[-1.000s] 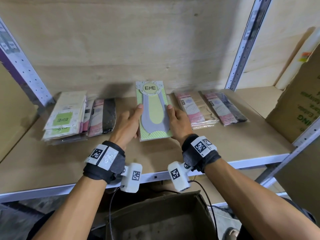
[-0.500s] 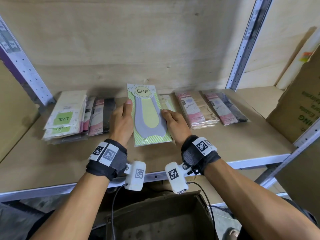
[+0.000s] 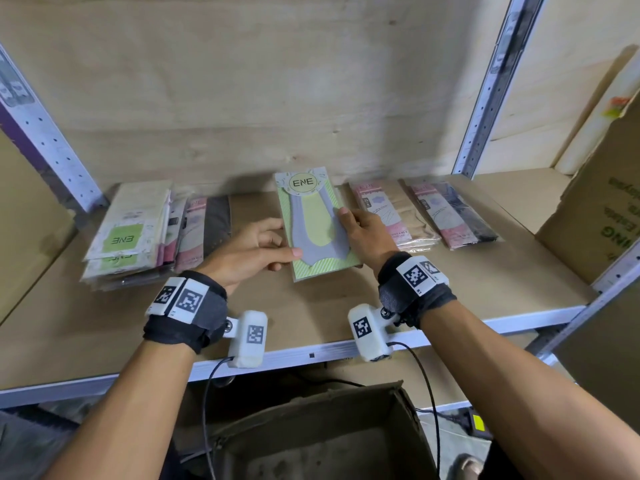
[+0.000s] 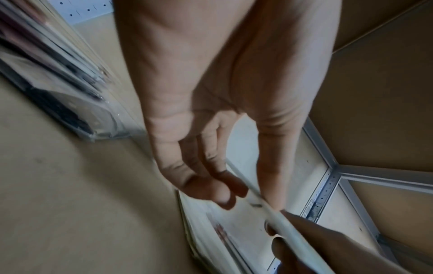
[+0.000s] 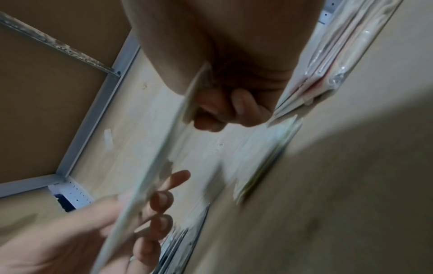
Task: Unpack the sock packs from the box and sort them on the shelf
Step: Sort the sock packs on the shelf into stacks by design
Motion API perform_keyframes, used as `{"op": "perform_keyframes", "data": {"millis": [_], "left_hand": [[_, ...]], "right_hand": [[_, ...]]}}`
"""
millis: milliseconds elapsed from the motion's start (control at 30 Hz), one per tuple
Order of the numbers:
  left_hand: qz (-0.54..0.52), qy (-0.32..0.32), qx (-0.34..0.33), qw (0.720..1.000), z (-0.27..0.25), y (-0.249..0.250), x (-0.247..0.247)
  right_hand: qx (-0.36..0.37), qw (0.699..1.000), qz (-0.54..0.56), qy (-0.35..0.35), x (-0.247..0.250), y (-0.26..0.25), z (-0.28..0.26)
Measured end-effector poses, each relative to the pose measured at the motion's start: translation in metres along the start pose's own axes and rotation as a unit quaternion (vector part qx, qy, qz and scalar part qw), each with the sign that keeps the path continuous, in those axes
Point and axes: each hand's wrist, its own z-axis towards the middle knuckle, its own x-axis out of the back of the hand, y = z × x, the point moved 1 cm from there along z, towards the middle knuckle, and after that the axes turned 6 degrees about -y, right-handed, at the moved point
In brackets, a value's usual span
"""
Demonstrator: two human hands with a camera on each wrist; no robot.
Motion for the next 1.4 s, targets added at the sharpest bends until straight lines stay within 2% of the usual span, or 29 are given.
{"op": "perform_keyframes", "data": {"millis": [100,233,367,533,700,867,1000,1400], "left_hand": [[-0.031,0.019,0.015,0.999,0.012,-0.004,-0.002],[-0.043,0.075,0.005,0.996,0.032,-0.009,0.003],[-0.018,0.119,-0.001,0.993,0.048,-0.010,0.003],[-0.026,0.130,0.016,0.991,0.065,-0.012,-0.002],[0.005,0.104,0.045,0.994,0.074,-0.014,-0.003],[-0.024,0.078,0.064,0.995,0.077,-0.016,-0.006],[-0.035,0.050,0.083,0.995,0.077,-0.015,-0.008],[-0.045,0.047,0.087,0.994,0.078,-0.019,-0.008]], "right_hand": [[-0.028,0.999,-0.008,-0.038,0.006,0.002,0.008],[-0.057,0.994,-0.027,-0.094,0.016,0.001,0.015],[-0.061,0.992,-0.093,-0.059,0.020,0.000,0.021],[-0.077,0.987,-0.139,-0.013,0.020,0.000,0.029],[-0.075,0.972,-0.221,-0.023,0.017,-0.005,0.029],[-0.082,0.959,-0.266,-0.051,0.014,-0.006,0.029],[-0.079,0.955,-0.279,-0.063,0.011,-0.007,0.029],[-0.091,0.945,-0.305,-0.077,0.010,-0.005,0.027]]}}
